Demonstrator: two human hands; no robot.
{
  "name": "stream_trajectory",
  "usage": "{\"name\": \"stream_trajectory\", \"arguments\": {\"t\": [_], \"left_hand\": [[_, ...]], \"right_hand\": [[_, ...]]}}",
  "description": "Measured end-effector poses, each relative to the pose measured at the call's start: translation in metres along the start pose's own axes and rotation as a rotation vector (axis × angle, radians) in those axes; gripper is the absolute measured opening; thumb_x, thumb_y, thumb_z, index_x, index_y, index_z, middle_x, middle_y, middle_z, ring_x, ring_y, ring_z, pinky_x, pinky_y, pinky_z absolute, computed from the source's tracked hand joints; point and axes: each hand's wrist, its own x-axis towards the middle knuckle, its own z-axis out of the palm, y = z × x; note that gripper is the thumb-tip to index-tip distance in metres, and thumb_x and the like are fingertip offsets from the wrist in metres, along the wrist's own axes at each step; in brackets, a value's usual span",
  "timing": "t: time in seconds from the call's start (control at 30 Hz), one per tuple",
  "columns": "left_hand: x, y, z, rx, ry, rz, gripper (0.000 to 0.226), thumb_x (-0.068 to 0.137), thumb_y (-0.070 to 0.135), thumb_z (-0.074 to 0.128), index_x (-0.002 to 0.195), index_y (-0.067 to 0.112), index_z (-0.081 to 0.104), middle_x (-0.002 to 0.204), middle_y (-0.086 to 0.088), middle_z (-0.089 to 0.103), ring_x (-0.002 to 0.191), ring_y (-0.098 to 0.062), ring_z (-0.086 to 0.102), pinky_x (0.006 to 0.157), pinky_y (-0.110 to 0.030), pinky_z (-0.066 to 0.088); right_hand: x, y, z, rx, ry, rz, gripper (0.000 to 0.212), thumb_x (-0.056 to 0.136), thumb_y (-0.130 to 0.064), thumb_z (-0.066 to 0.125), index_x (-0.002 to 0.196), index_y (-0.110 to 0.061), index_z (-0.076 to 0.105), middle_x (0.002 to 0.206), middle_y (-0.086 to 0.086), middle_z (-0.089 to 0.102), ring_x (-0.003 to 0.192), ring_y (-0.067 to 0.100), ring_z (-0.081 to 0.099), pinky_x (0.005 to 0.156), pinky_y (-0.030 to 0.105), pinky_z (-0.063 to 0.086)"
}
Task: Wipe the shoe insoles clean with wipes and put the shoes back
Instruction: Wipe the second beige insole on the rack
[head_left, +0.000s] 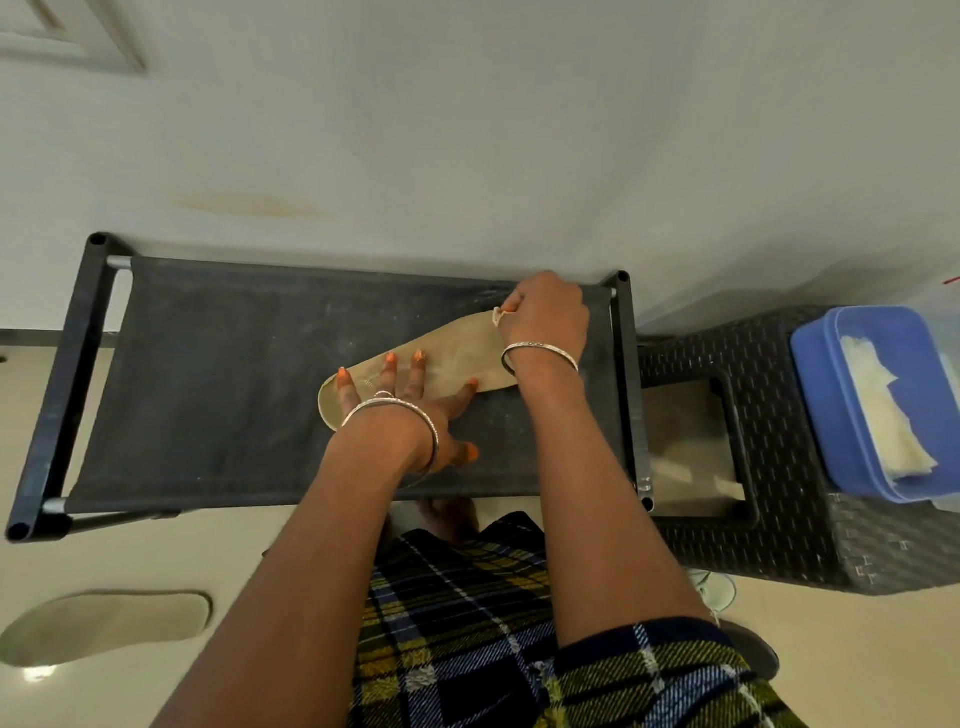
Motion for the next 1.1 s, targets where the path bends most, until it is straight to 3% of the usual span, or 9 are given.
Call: {"name": "stream_trajectory", "arguments": {"t": [0.2,0.43,0.53,0.67,0.73,0.9,1.0,1.1], "left_hand": [[0.001,0.002,0.002,0.007,0.006,-0.023,0.077,0.089,0.071,0.039,0.144,0.057,-0.013,0.155,0.0,-0.035,0.142,-0.029,-0.031,0.106,-0.072,-0.014],[-0.004,-0.004,-0.001,-0.018,-0.005,0.003,0.075,0.09,0.068,0.041,0.146,0.057,-0.007,0.155,0.001,-0.035,0.142,-0.03,-0.032,0.108,-0.07,-0.013],[-0.003,-0.003,-0.001,-0.007,-0.012,-0.007,0.075,0.09,0.069,0.041,0.146,0.057,-0.008,0.155,0.001,-0.035,0.142,-0.03,-0.031,0.108,-0.071,-0.012],[-0.003,-0.002,0.0,-0.018,-0.011,-0.015,0.076,0.09,0.068,0.041,0.145,0.057,-0.009,0.154,0.002,-0.035,0.142,-0.029,-0.032,0.108,-0.07,-0.012],[-0.004,-0.003,-0.001,-0.021,-0.015,-0.012,0.075,0.09,0.068,0.041,0.146,0.058,-0.008,0.154,0.002,-0.035,0.142,-0.029,-0.032,0.109,-0.069,-0.012],[-0.003,-0.006,0.0,-0.022,-0.025,0.002,0.076,0.09,0.068,0.042,0.145,0.058,-0.009,0.154,0.001,-0.037,0.142,-0.03,-0.032,0.109,-0.07,-0.013],[-0.003,-0.005,-0.001,-0.018,-0.023,-0.004,0.075,0.09,0.068,0.041,0.145,0.058,-0.009,0.154,0.001,-0.036,0.142,-0.03,-0.031,0.109,-0.07,-0.011],[-0.002,-0.004,-0.001,-0.018,-0.022,-0.013,0.074,0.09,0.069,0.041,0.144,0.059,-0.009,0.154,0.001,-0.036,0.142,-0.029,-0.032,0.109,-0.07,-0.01]], "right_hand": [[-0.016,-0.023,0.0,0.021,-0.29,-0.317,0.014,0.084,-0.01,0.07,0.088,-0.02,0.08,0.091,0.002,0.076,0.083,0.022,0.069,0.079,0.03,0.057],[0.004,0.006,-0.002,0.041,-0.046,0.004,0.01,0.084,-0.014,0.069,0.087,-0.02,0.077,0.092,0.004,0.074,0.086,0.026,0.071,0.074,0.031,0.057],[-0.005,-0.006,-0.001,0.025,-0.104,-0.086,0.013,0.087,-0.013,0.068,0.09,-0.019,0.078,0.096,0.005,0.075,0.091,0.025,0.07,0.081,0.033,0.057],[-0.017,-0.024,-0.003,0.058,-0.307,-0.318,0.005,0.084,-0.017,0.075,0.085,-0.02,0.079,0.089,-0.001,0.075,0.08,0.018,0.069,0.08,0.031,0.057],[-0.012,-0.019,-0.003,0.08,-0.291,-0.271,0.003,0.082,-0.02,0.077,0.081,-0.023,0.079,0.086,-0.003,0.075,0.078,0.017,0.069,0.077,0.028,0.056],[0.002,0.006,-0.005,0.154,-0.051,0.012,0.008,0.079,-0.018,0.078,0.077,-0.026,0.075,0.09,-0.001,0.074,0.083,0.022,0.07,0.069,0.024,0.051],[-0.004,-0.003,-0.001,0.109,-0.066,-0.038,0.007,0.082,-0.018,0.075,0.079,-0.024,0.076,0.089,-0.001,0.074,0.083,0.021,0.07,0.07,0.025,0.051],[-0.014,-0.02,0.001,0.149,-0.225,-0.202,0.002,0.082,-0.024,0.078,0.083,-0.023,0.078,0.086,-0.002,0.075,0.077,0.016,0.068,0.073,0.026,0.056]]}}
